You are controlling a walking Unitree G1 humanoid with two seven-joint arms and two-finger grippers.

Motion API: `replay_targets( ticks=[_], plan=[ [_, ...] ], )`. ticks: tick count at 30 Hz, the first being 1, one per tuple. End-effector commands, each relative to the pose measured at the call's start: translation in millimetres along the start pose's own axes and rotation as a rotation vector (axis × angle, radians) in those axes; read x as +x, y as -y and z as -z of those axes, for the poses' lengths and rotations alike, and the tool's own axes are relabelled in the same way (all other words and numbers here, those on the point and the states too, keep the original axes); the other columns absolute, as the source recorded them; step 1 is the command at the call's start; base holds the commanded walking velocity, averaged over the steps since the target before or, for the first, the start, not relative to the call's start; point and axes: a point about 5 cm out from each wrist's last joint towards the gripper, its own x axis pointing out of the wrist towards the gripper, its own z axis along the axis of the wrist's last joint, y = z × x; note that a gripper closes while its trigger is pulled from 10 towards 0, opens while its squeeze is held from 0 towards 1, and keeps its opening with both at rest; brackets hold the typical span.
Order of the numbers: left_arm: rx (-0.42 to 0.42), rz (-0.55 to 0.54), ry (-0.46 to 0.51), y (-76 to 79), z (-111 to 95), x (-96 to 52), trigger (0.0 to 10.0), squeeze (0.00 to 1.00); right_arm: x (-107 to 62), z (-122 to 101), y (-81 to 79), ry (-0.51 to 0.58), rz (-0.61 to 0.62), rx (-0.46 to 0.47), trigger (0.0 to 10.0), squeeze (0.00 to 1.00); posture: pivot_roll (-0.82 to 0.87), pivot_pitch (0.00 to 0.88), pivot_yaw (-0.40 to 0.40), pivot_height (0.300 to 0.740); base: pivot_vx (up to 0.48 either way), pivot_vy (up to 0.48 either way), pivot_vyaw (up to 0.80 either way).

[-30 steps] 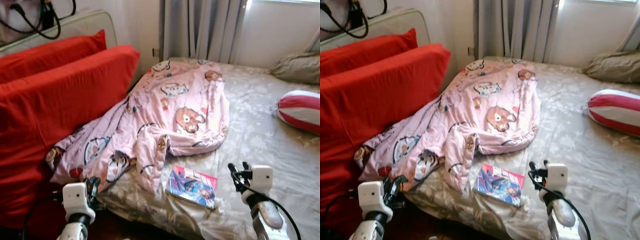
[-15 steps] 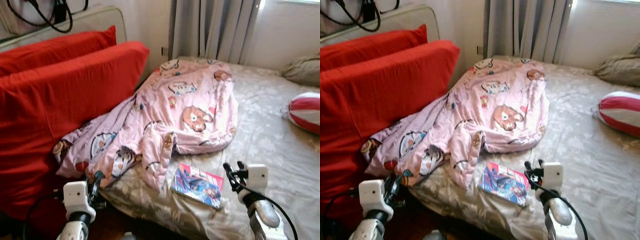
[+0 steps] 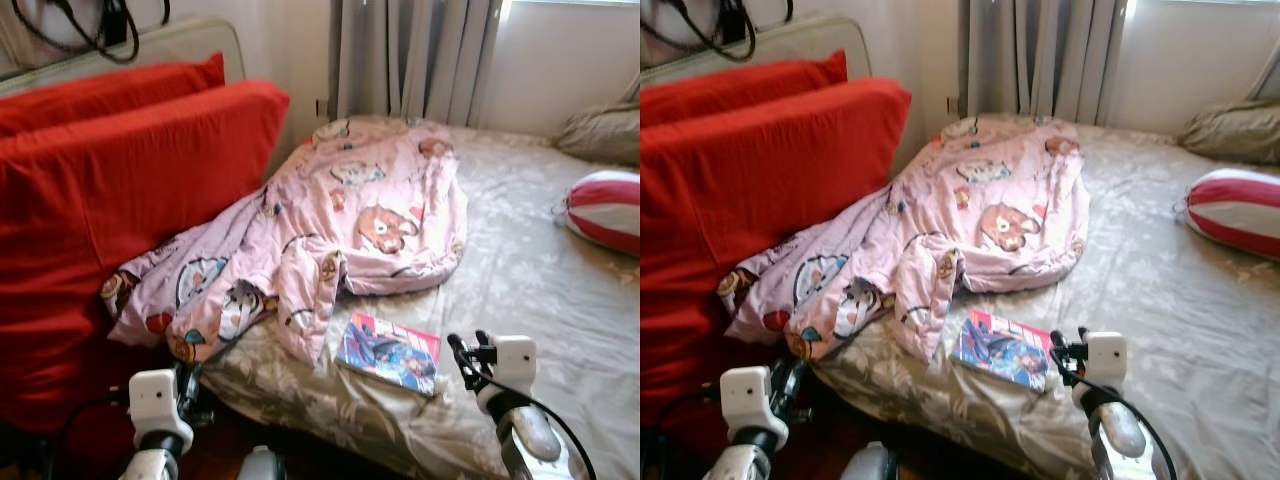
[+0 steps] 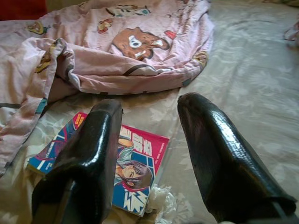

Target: Clean up the room

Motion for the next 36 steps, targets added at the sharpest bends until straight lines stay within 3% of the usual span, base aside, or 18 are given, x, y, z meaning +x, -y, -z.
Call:
replay_targets(
  ticks=[1,8,36],
  plan=[
    [0.009,0.012,0.016,0.7,-6.0,3.7,10.0,0.0,2.3,-0.1,-2.3,-0.011,-0.003,0.001,10.0,0.0,0.01,0.0,0.007,0.65,0.0,0.0,0.0],
    [0.008,0.015,0.013,0.6,-6.3,3.8,10.0,0.0,1.5,2.4,-3.9,-0.019,-0.008,0.004,10.0,0.0,0.01,0.0,0.007,0.62,0.0,0.0,0.0],
    [0.015,0.042,0.0,2.6,-5.9,4.2,10.0,0.0,-2.1,14.0,-5.2,-0.065,-0.015,-0.002,10.0,0.0,0.02,0.0,0.015,0.62,0.0,0.0,0.0]
  ],
)
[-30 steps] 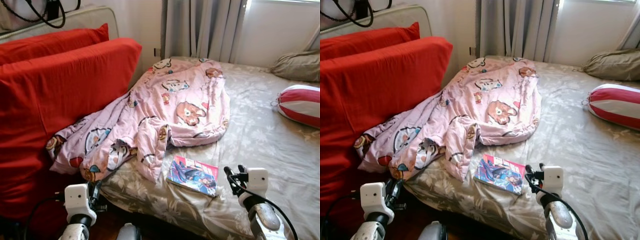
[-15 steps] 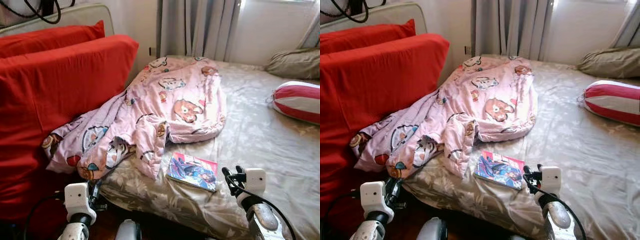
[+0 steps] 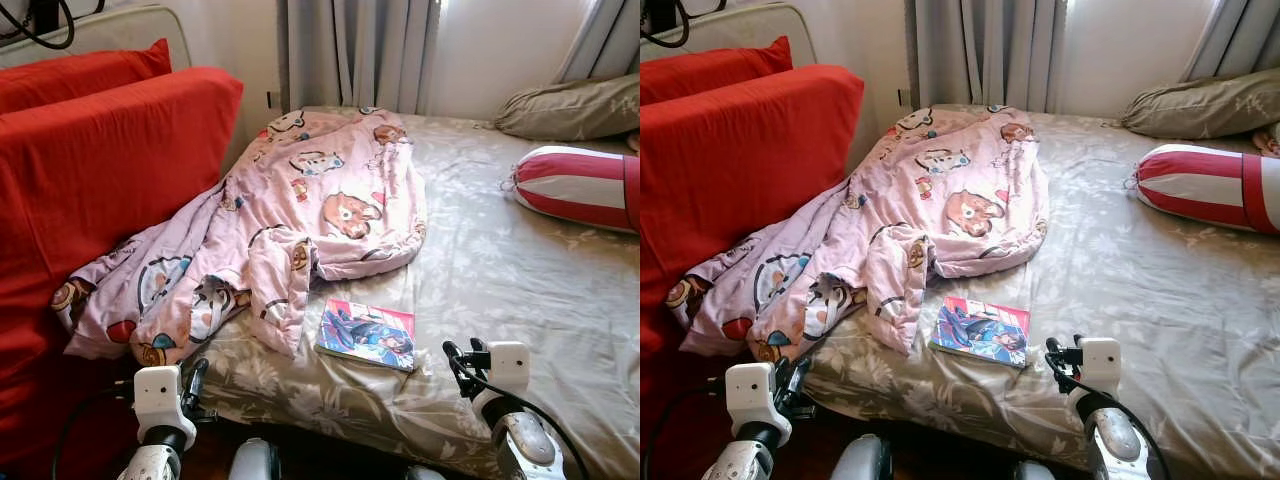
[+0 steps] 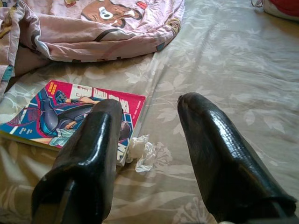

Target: Clean up the room

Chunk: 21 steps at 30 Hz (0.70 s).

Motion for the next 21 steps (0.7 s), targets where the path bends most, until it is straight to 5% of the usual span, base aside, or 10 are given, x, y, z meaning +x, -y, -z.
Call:
replay_targets(
  ticks=[1,21],
  plan=[
    [0.013,0.007,0.01,-1.4,-4.6,1.0,10.0,0.0,-0.9,3.4,-0.3,-0.014,-0.004,-0.014,10.0,0.0,0.02,0.0,0.017,0.62,0.0,0.0,0.0],
    [0.016,0.024,0.008,1.0,-4.7,2.6,10.0,0.0,-1.2,5.7,1.6,-0.014,0.009,-0.007,10.0,0.0,0.02,0.0,0.022,0.606,0.0,0.0,0.0]
  ],
)
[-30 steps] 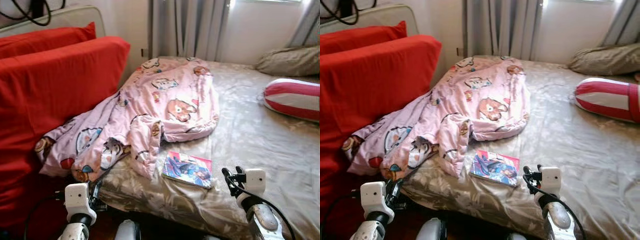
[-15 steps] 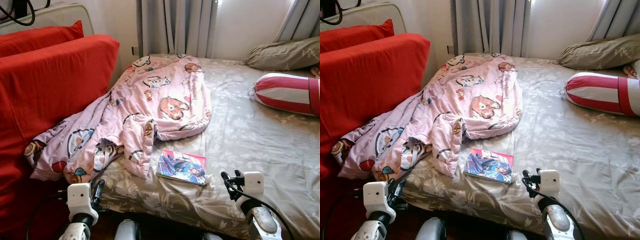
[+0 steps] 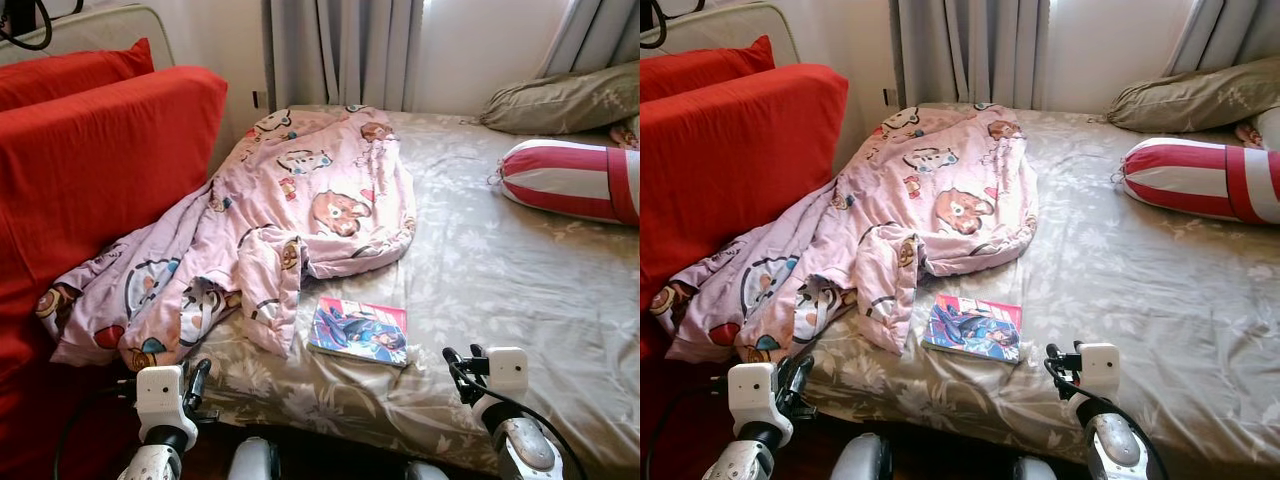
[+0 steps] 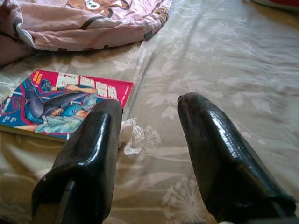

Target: Clean up the room

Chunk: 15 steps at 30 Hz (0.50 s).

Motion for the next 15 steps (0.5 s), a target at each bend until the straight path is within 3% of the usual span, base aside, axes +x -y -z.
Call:
replay_targets(
  ticks=[1,6,15],
  plan=[
    [0.011,0.009,0.011,-0.5,-4.9,2.4,10.0,0.0,1.3,-0.8,0.0,0.002,-0.001,-0.001,10.0,0.0,0.02,0.0,0.023,0.606,0.0,0.0,0.0],
    [0.014,0.012,0.01,-0.6,-4.4,1.9,10.0,0.0,1.5,-0.3,-3.8,0.004,-0.02,0.002,10.0,0.0,0.02,0.0,0.027,0.606,0.0,0.0,0.0],
    [0.015,0.021,0.01,1.3,-3.8,2.3,10.0,0.0,0.9,0.8,-4.2,0.003,-0.035,-0.006,10.0,0.0,0.02,0.0,0.027,0.606,0.257,0.0,0.0]
  ],
)
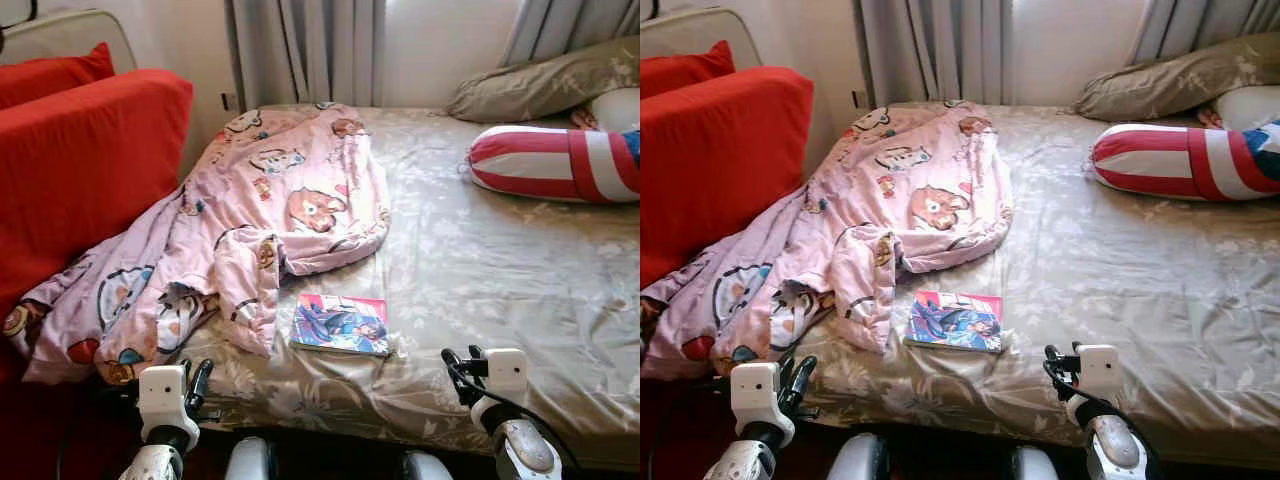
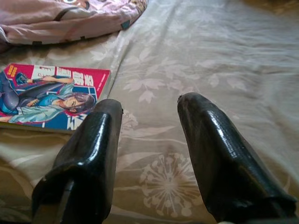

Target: Clean up the room

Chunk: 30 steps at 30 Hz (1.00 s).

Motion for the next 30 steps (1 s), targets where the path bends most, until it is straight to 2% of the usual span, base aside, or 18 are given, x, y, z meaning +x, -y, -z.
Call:
replay_targets(
  ticks=[1,4,11,13,22,26,30],
  plan=[
    [0.014,0.007,0.011,-1.4,-4.1,1.9,10.0,0.0,2.5,-3.2,-3.7,0.012,-0.03,-0.015,10.0,0.0,0.02,0.0,0.027,0.606,0.262,0.0,0.0],
    [0.015,0.006,0.011,-1.7,-4.1,1.7,10.0,0.0,3.1,-4.1,-7.1,0.018,-0.059,-0.034,10.0,0.0,0.02,0.0,0.027,0.606,0.27,0.0,0.0],
    [0.017,0.008,0.013,-1.8,-4.6,0.4,10.0,0.0,2.5,-3.0,-12.3,0.021,-0.091,-0.026,10.0,0.0,0.03,0.0,0.028,0.606,0.312,0.0,0.72],
    [0.019,0.012,0.014,-1.2,-5.1,0.0,10.0,0.0,2.1,-2.1,-12.3,0.018,-0.091,-0.028,10.0,0.0,0.03,0.0,0.026,0.606,0.337,0.0,0.0],
    [0.037,0.027,0.013,-1.5,-8.4,-0.3,10.0,0.0,3.6,-1.2,-2.6,0.002,-0.011,0.006,10.0,0.0,0.04,0.0,0.032,0.606,0.319,0.0,0.0],
    [0.035,0.041,0.03,0.4,-15.2,0.4,10.0,0.0,6.1,1.1,7.6,-0.036,0.093,0.055,10.0,0.0,0.06,0.0,0.041,0.606,0.0,0.0,0.0],
    [0.035,0.07,0.053,3.3,-27.1,2.3,10.0,0.0,9.7,2.3,8.4,-0.066,0.108,0.077,10.0,0.0,0.08,0.0,0.051,0.606,0.0,0.0,0.0]
  ],
)
